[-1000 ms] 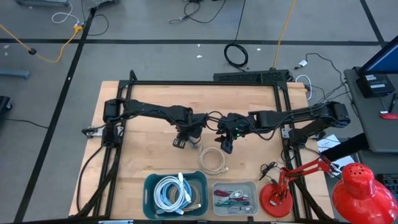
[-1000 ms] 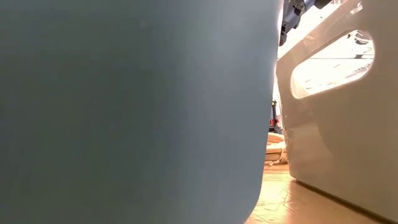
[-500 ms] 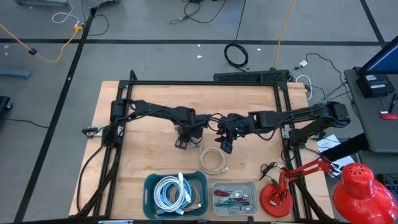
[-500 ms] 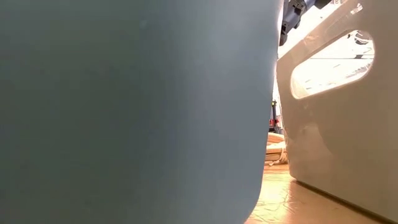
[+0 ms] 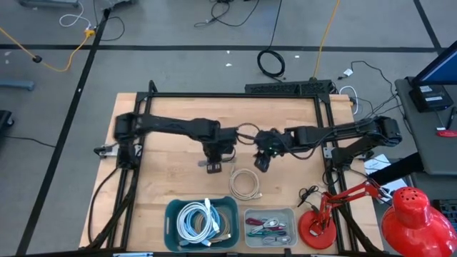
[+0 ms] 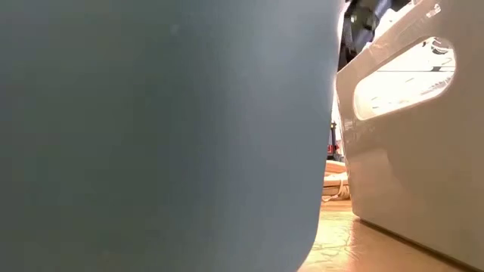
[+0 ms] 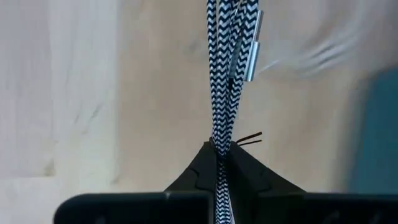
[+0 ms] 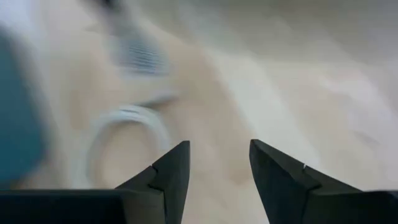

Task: Pick & Place USB Port
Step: Put the small black charger cable into the grey bin

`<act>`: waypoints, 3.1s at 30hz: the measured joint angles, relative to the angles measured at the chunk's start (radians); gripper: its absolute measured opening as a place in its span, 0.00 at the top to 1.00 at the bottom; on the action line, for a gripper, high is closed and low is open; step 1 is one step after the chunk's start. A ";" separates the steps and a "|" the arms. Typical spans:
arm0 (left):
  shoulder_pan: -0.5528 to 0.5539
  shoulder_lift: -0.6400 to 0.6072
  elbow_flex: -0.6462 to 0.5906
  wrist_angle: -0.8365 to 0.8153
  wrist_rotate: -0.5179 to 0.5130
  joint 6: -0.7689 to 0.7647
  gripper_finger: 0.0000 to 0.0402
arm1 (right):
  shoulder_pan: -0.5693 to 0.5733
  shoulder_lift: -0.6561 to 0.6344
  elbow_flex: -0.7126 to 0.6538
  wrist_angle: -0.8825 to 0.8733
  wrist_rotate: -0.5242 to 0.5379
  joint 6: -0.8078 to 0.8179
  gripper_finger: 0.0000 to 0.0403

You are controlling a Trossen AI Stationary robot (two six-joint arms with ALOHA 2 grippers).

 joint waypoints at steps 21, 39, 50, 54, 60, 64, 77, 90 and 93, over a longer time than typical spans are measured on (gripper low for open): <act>-0.279 -0.471 0.020 0.306 -0.716 -0.604 0.97 | -0.104 -0.001 0.000 0.600 -0.378 0.024 0.61; -0.309 -0.465 0.020 0.405 -0.729 -0.605 0.97 | -0.123 -0.001 0.000 1.000 -0.393 0.127 0.61; -0.290 -0.444 0.020 0.416 -0.685 -0.588 0.97 | -0.110 0.000 -0.002 1.061 -0.411 0.125 0.61; -0.282 -0.444 0.020 0.419 -0.676 -0.585 0.97 | -0.104 0.000 -0.002 1.076 -0.411 0.125 0.61; -0.262 -0.444 0.020 0.440 -0.675 -0.570 0.97 | -0.104 0.000 -0.002 1.084 -0.413 0.141 0.68; -0.261 -0.444 0.020 0.444 -0.611 -0.551 0.94 | -0.103 0.000 -0.002 1.080 -0.430 0.149 0.89; -0.402 -0.607 0.019 0.445 -0.456 -0.598 0.72 | -0.104 -0.011 0.001 0.850 -0.799 0.265 0.98; -0.564 -0.748 0.020 0.338 -0.902 -0.570 0.78 | 0.157 -0.030 0.000 0.034 -0.779 -0.040 0.98; -0.564 -0.741 0.020 0.321 -0.901 -0.577 0.78 | 0.246 -0.026 0.000 0.107 -0.699 0.038 0.98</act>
